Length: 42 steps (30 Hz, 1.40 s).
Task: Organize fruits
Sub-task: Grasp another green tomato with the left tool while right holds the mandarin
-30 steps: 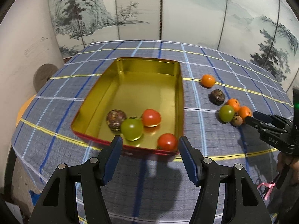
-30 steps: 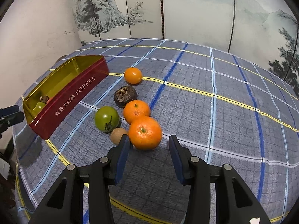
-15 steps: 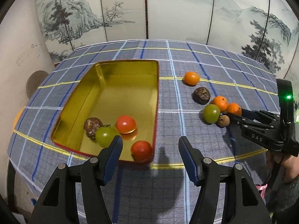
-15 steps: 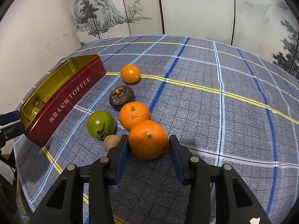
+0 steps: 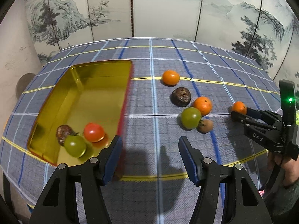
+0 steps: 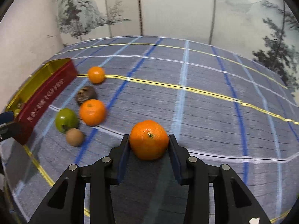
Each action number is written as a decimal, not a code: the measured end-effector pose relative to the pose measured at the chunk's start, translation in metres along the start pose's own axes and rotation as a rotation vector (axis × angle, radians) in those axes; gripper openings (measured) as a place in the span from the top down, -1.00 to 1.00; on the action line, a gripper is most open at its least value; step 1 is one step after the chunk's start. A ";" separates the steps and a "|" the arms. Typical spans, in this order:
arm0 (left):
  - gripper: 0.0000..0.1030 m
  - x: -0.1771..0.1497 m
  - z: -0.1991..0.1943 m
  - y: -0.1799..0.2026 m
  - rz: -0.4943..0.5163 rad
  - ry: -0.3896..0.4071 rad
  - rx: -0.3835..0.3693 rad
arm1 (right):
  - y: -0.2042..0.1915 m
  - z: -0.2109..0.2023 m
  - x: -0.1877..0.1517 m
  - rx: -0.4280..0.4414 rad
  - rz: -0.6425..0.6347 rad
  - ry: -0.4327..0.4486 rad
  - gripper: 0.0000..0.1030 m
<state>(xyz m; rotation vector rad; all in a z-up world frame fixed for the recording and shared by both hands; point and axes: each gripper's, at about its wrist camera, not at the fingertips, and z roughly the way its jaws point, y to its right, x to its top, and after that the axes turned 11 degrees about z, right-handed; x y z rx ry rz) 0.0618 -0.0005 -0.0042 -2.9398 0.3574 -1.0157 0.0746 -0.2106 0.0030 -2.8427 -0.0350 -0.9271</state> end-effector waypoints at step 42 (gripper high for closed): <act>0.20 0.052 0.073 0.041 0.041 -0.051 -0.185 | 0.035 -0.003 0.001 -0.062 0.021 -0.009 0.26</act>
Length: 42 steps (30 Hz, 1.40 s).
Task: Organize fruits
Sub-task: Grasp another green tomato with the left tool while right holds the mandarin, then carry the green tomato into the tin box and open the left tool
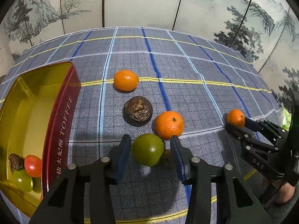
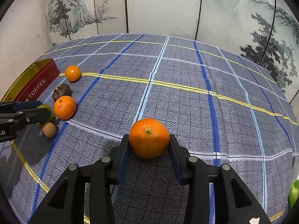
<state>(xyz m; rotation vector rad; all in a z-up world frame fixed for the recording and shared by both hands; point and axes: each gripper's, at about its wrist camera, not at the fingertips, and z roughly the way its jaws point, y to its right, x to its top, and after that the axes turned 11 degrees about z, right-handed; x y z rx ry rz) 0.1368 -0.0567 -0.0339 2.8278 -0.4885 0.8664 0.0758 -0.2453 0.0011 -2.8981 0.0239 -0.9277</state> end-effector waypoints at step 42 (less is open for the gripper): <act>0.30 -0.030 -0.086 -0.070 -0.059 0.097 0.193 | 0.000 0.000 0.000 -0.001 0.001 0.000 0.27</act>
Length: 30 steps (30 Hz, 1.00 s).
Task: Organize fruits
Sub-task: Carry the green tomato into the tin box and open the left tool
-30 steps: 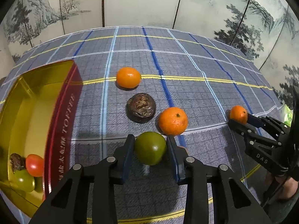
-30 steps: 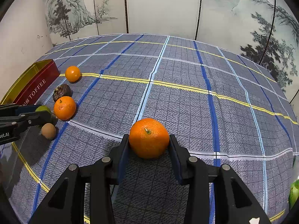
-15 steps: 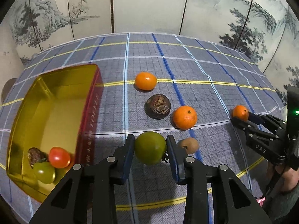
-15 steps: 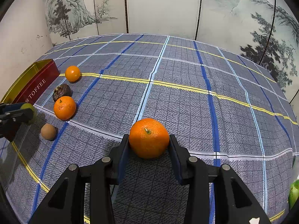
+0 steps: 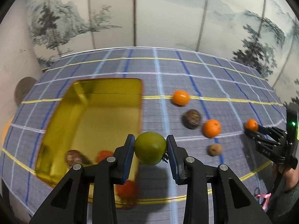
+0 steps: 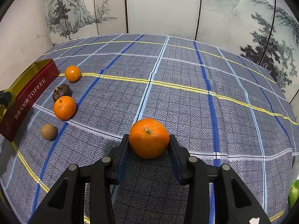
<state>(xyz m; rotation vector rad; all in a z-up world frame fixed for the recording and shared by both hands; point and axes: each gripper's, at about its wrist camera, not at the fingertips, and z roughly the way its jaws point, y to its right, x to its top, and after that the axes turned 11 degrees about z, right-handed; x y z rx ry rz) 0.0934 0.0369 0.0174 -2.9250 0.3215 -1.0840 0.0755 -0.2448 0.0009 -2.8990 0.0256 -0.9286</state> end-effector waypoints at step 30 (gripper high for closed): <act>0.30 -0.059 0.004 -0.114 -0.188 -0.110 0.169 | -0.001 0.001 0.000 -0.005 -0.003 0.001 0.27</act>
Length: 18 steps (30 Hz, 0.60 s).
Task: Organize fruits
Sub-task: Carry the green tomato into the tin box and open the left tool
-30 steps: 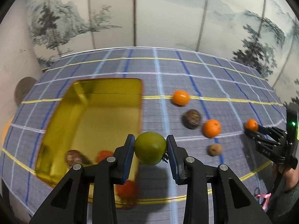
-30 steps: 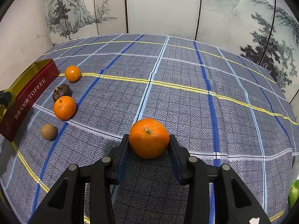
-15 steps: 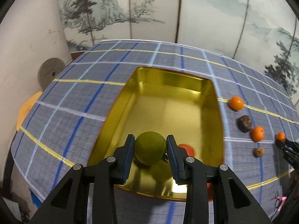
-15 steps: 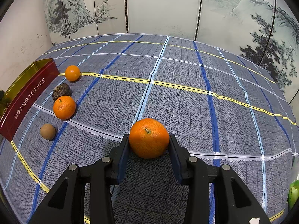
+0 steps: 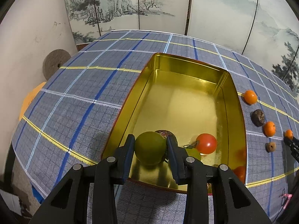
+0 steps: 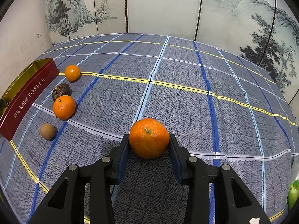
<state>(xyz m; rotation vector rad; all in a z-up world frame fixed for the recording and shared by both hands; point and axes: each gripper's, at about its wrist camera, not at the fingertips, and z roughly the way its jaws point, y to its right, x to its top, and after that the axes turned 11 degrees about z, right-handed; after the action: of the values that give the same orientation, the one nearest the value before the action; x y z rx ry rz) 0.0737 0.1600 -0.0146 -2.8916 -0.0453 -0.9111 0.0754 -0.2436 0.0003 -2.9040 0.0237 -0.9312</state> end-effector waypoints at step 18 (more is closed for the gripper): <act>0.28 -0.007 0.006 -0.005 -0.015 -0.022 0.005 | -0.001 0.000 0.000 -0.003 -0.002 0.001 0.27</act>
<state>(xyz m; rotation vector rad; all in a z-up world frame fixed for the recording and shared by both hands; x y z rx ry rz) 0.0716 0.1655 -0.0233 -2.9009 -0.0708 -0.8805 0.0752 -0.2427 0.0001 -2.9065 0.0222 -0.9332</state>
